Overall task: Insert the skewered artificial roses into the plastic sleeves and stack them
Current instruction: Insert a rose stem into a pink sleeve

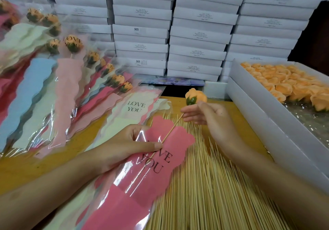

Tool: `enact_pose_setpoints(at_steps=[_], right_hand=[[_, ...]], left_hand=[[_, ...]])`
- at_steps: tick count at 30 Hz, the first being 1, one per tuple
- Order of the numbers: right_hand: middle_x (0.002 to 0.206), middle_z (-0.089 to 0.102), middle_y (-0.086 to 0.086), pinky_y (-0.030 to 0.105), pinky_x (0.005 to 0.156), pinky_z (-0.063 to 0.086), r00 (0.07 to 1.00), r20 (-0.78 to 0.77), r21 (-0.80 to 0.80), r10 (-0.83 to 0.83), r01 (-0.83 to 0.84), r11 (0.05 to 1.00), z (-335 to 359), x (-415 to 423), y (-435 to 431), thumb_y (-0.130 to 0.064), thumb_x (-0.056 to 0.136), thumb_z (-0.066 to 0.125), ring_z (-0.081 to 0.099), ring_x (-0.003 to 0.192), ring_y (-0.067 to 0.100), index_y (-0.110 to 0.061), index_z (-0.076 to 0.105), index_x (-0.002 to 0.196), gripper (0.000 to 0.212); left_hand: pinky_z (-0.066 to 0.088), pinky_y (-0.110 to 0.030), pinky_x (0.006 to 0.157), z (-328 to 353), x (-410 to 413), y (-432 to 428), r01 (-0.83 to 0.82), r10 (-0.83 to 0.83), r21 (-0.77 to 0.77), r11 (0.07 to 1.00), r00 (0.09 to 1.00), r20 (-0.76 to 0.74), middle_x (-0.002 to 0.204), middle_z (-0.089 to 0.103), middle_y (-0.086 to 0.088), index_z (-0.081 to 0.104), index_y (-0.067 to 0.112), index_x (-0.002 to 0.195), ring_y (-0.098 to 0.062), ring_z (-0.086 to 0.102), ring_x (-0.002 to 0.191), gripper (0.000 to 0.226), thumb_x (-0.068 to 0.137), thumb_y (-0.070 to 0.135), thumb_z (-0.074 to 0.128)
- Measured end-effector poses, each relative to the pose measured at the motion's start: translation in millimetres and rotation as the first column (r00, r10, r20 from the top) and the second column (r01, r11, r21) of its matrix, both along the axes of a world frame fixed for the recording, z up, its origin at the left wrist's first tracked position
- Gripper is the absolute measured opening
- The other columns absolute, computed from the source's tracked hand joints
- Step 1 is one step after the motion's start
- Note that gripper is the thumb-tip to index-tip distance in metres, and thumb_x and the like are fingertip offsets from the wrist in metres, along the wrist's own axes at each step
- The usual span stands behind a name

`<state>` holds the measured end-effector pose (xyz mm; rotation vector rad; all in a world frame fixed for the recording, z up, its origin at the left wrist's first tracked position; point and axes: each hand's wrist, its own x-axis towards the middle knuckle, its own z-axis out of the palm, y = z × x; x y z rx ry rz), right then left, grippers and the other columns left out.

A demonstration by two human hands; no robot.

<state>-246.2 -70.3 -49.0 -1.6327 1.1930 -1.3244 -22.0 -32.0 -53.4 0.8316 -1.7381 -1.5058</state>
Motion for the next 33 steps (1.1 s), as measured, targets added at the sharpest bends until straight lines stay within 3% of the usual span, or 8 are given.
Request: enact_pose_setpoints(at_steps=[8, 11, 13, 16, 21, 24, 28, 33], right_hand=[[0.081, 0.076, 0.001, 0.019, 0.066, 0.053, 0.996, -0.055, -0.027, 0.064, -0.066, 0.997, 0, 4, 7, -0.031, 0.104, 0.036, 0.072, 0.074, 0.016, -0.015, 0.074, 0.089, 0.044], [0.073, 0.070, -0.003, 0.018, 0.055, 0.046, 0.996, -0.078, -0.146, -0.033, 0.021, 0.989, 3, 1, 8, -0.028, 0.103, 0.042, 0.064, 0.059, 0.012, -0.018, 0.065, 0.087, 0.030], [0.072, 0.060, -0.007, 0.014, 0.057, 0.042, 0.989, -0.055, -0.272, -0.140, 0.120, 0.955, 4, -3, 5, -0.024, 0.101, 0.050, 0.054, 0.061, 0.004, -0.020, 0.060, 0.087, 0.017], [0.087, 0.054, -0.013, 0.009, 0.065, 0.039, 0.967, 0.015, -0.339, -0.253, 0.243, 0.909, 3, -9, 0, -0.019, 0.097, 0.056, 0.049, 0.071, -0.002, -0.025, 0.055, 0.096, 0.007], [0.128, 0.048, -0.013, 0.016, 0.086, 0.040, 0.964, -0.075, -0.120, -0.255, 0.245, 0.962, -8, -15, -10, -0.026, 0.097, 0.056, 0.050, 0.111, 0.002, -0.034, 0.047, 0.128, 0.033], [0.120, 0.057, -0.019, 0.030, 0.085, 0.052, 0.984, -0.065, -0.016, -0.166, 0.165, 0.986, -10, -13, -8, -0.030, 0.100, 0.051, 0.059, 0.099, 0.000, -0.032, 0.053, 0.129, 0.030], [0.098, 0.066, -0.022, 0.019, 0.067, 0.051, 0.995, -0.042, -0.029, -0.089, 0.087, 0.996, -7, -11, -4, -0.029, 0.100, 0.050, 0.065, 0.086, -0.007, -0.039, 0.060, 0.105, 0.014], [0.110, 0.065, -0.014, 0.014, 0.063, 0.053, 0.998, 0.000, -0.026, -0.064, 0.064, 0.998, -5, -9, -3, -0.021, 0.097, 0.058, 0.064, 0.083, -0.008, -0.022, 0.062, 0.113, 0.017]], left_hand=[[0.050, -0.016, 0.049, -5, 2, -4, -0.061, 0.063, 0.068, 0.996, 0.998, -0.028, 0.059, 0.070, 0.000, 0.071, 0.030, 0.056, -0.009, 0.066, 0.049, 0.024, 0.076, 0.017, 0.076], [0.049, -0.017, 0.048, -8, 3, -6, -0.094, 0.097, 0.079, 0.992, 0.995, -0.027, 0.055, 0.067, 0.002, 0.070, 0.028, 0.055, -0.009, 0.063, 0.047, 0.022, 0.070, 0.024, 0.084], [0.049, -0.018, 0.047, -9, 4, -8, -0.121, 0.122, 0.074, 0.990, 0.992, -0.010, 0.053, 0.064, 0.003, 0.068, 0.026, 0.055, -0.009, 0.061, 0.045, 0.020, 0.064, 0.031, 0.085], [0.047, -0.014, 0.046, -9, 3, -7, -0.074, 0.074, 0.046, 0.996, 0.997, -0.008, 0.049, 0.062, 0.009, 0.069, 0.029, 0.054, -0.003, 0.058, 0.042, 0.025, 0.075, 0.022, 0.081], [0.047, -0.013, 0.048, -7, 3, -6, -0.018, 0.018, 0.024, 1.000, 1.000, -0.008, 0.055, 0.067, 0.007, 0.072, 0.026, 0.060, -0.004, 0.061, 0.046, 0.029, 0.086, 0.012, 0.071], [0.051, -0.019, 0.054, -9, 4, -7, -0.017, 0.017, 0.010, 1.000, 1.000, 0.011, 0.065, 0.071, -0.001, 0.075, 0.017, 0.070, -0.013, 0.064, 0.052, 0.012, 0.082, 0.018, 0.073], [0.053, -0.025, 0.059, -13, 6, -9, -0.057, 0.056, 0.020, 0.998, 0.998, 0.038, 0.072, 0.071, -0.013, 0.074, 0.007, 0.076, -0.022, 0.065, 0.060, 0.013, 0.080, 0.019, 0.074], [0.052, -0.027, 0.062, -15, 7, -11, -0.073, 0.071, 0.027, 0.997, 0.996, 0.054, 0.077, 0.069, -0.023, 0.071, -0.002, 0.080, -0.029, 0.063, 0.068, 0.031, 0.076, 0.027, 0.077]])
